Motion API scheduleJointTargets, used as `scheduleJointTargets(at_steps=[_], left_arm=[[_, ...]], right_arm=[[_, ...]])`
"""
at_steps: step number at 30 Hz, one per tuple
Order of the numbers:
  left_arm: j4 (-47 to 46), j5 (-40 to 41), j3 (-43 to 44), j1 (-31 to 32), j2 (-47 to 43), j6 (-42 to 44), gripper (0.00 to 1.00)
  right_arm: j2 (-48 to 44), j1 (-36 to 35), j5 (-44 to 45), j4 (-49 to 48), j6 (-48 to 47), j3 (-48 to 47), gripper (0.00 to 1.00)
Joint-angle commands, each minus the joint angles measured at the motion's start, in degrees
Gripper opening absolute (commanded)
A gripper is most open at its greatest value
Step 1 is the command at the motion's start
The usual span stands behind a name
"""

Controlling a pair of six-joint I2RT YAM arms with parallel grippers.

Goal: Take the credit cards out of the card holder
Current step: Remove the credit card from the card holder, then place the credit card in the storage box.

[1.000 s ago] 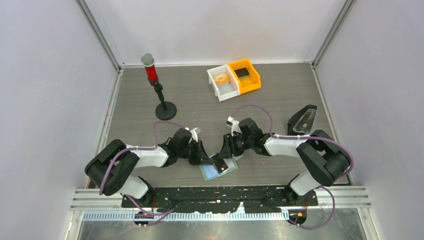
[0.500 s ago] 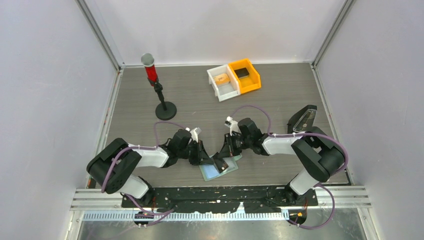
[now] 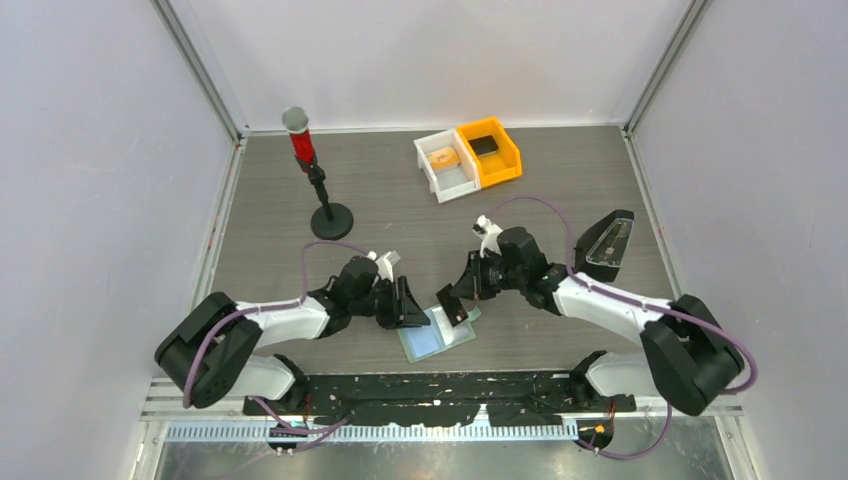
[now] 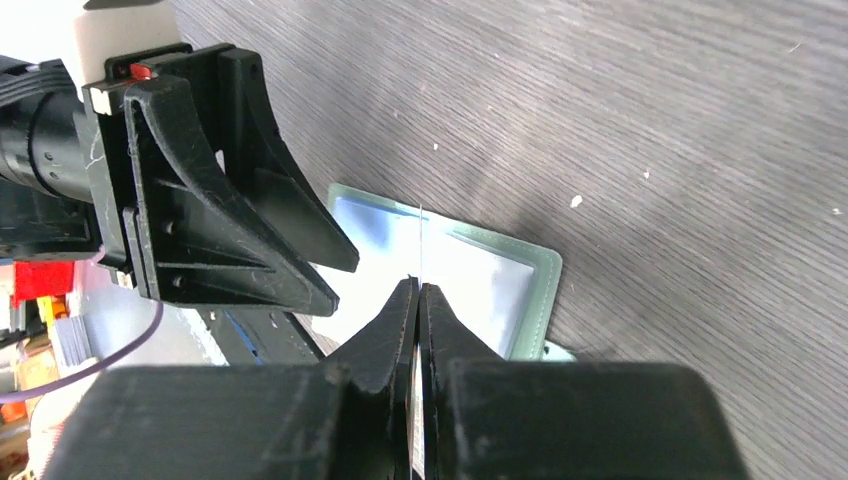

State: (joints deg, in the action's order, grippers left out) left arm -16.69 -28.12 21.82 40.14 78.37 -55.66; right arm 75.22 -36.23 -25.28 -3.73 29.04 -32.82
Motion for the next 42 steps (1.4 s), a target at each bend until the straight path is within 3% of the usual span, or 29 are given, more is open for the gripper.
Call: scheduleJointTargets(at_steps=[1, 3, 9, 14, 20, 26, 34, 36, 38, 42], left_arm=[[0.8, -0.2, 0.8, 0.2, -6.1, -2.5, 0.45], [1.3, 0.7, 0.8, 0.2, -8.5, -4.2, 0.51], [-3.4, -0.7, 0.5, 0.3, -14.2, -8.9, 0.56], [-7.2, -1.6, -0.1, 0.6, -16.0, -11.1, 0.57], [-18.1, -3.7, -2.0, 1.5, -13.9, -15.6, 0.53], [-33.5, -6.1, -4.8, 1.7, -9.2, -21.2, 0.31], [-39.2, -6.3, -6.5, 1.7, -7.5, -22.5, 0.0], [-39.4, -6.5, -6.5, 1.7, -7.4, -22.3, 0.0], [-39.5, -7.0, -6.4, 1.7, -7.6, -21.9, 0.0], [-37.5, -8.7, -7.2, 1.7, -9.4, -20.3, 0.0]], right_arm=[[-6.5, 0.2, 2.6, 0.7, 3.3, -0.8, 0.05], [-9.0, 0.2, 1.0, -3.2, 6.5, 1.3, 0.05], [-15.6, 0.2, -1.1, -13.8, 15.4, 6.3, 0.05], [-20.3, 0.2, -2.0, -21.8, 22.5, 10.1, 0.05], [-23.5, 0.1, -3.1, -24.4, 25.7, 12.1, 0.05], [-23.0, 0.1, -6.5, -25.9, 26.0, 12.6, 0.1], [-22.1, 0.1, -8.7, -26.4, 24.5, 13.8, 0.14], [-21.6, 0.1, -10.1, -26.2, 23.5, 13.2, 0.18], [-21.6, 0.2, -12.0, -23.0, 20.3, 11.3, 0.25], [-23.8, 0.2, -11.1, 0.5, 2.9, 2.9, 0.44]])
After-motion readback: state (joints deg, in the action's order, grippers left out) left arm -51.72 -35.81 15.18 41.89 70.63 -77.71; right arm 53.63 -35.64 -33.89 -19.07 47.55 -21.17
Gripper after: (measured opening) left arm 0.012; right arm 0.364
